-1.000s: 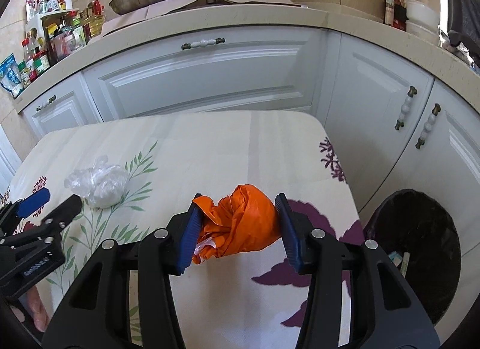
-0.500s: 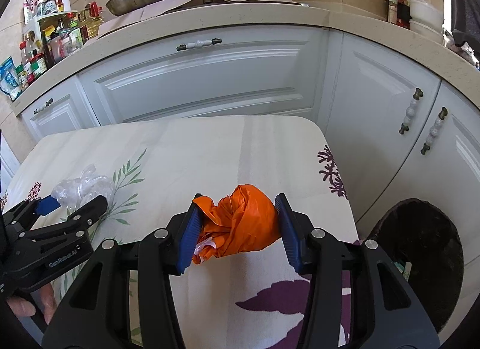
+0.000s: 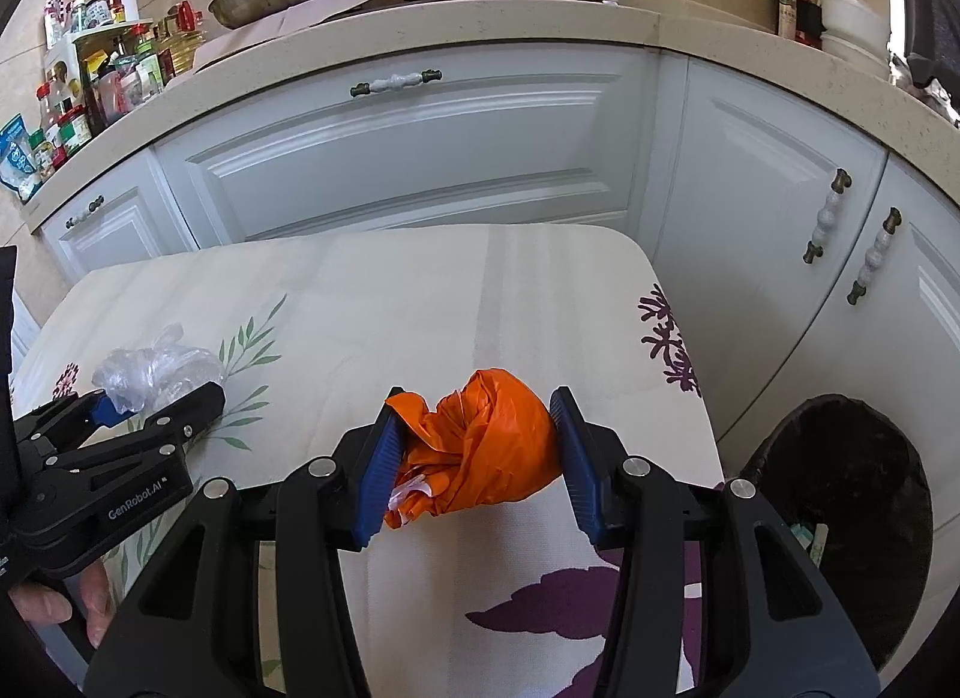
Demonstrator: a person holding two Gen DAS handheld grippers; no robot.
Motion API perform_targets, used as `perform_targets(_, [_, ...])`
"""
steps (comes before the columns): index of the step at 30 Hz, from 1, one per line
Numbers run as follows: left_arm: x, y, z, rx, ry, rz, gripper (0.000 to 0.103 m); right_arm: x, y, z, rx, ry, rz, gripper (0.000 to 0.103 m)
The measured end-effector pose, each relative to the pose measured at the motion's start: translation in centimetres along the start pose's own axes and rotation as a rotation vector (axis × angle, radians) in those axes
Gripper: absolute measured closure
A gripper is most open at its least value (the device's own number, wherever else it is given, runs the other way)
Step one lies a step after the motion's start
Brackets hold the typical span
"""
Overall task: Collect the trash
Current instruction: 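Lift both bags and swing both tools toward the black bin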
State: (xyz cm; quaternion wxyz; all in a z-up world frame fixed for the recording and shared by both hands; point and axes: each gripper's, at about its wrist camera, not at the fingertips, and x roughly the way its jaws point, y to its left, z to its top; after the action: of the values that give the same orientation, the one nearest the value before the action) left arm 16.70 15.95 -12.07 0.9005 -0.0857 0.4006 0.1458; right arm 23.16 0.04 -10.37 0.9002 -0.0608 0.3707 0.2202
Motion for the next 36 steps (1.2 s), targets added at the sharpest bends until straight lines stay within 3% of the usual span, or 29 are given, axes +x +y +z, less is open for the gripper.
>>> perform_targets(19, [-0.9, 0.2, -0.2, 0.021, -0.041, 0.014, 0.054, 0.1, -0.1, -0.1, 0.0, 0.0, -0.001, 0.056])
perform_targets(36, [-3.6, 2.6, -1.6, -0.026, -0.067, 0.039, 0.054, -1.6, 1.7, -0.4, -0.024, -0.024, 0.012, 0.056])
